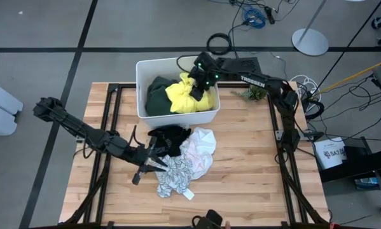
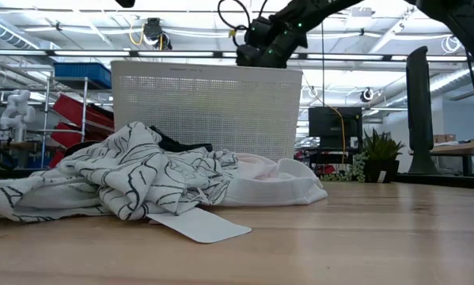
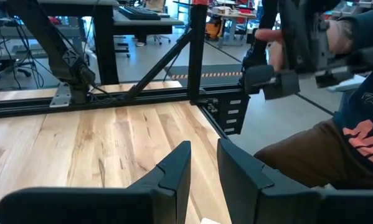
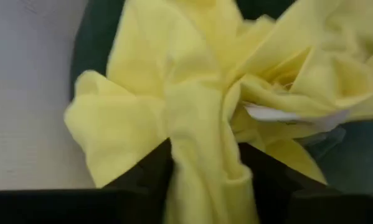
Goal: Fold laundry
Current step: Put the folded yellow shirt into the white laundry bin, then fold the black underwear
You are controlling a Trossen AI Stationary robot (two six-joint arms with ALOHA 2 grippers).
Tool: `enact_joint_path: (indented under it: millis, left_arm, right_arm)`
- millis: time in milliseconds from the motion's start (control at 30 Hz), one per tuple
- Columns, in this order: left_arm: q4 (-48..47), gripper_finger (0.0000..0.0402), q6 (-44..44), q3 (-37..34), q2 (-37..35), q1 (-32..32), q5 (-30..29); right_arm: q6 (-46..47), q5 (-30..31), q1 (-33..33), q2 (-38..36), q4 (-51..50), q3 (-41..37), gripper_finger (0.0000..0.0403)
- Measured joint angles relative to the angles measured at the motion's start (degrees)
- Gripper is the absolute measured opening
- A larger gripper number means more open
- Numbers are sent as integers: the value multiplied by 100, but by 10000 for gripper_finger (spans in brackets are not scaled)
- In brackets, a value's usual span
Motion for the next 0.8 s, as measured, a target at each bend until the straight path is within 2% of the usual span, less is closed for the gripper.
enact_joint_path:
  millis: [200,367,467,600,800]
  left_arm:
    - [2,86,-2,0,0,0,0]
    - [0,86,-1,0,0,0,0]
    - [-25,86,-2,0,0,0,0]
    - [-135,86,-44,0,0,-11,0]
    - [-548,86,-578,0,0,-11,-54]
  right_arm:
    - [249,6,-6,4,-473,643,209]
    - [250,-34,30,0,-888,1433,249]
    - [145,-36,84,0,-1058,1980,259]
    - [116,-28,270,-2,-1760,2708,259]
    - [-48,-43,887,-554,-2787,2504,257]
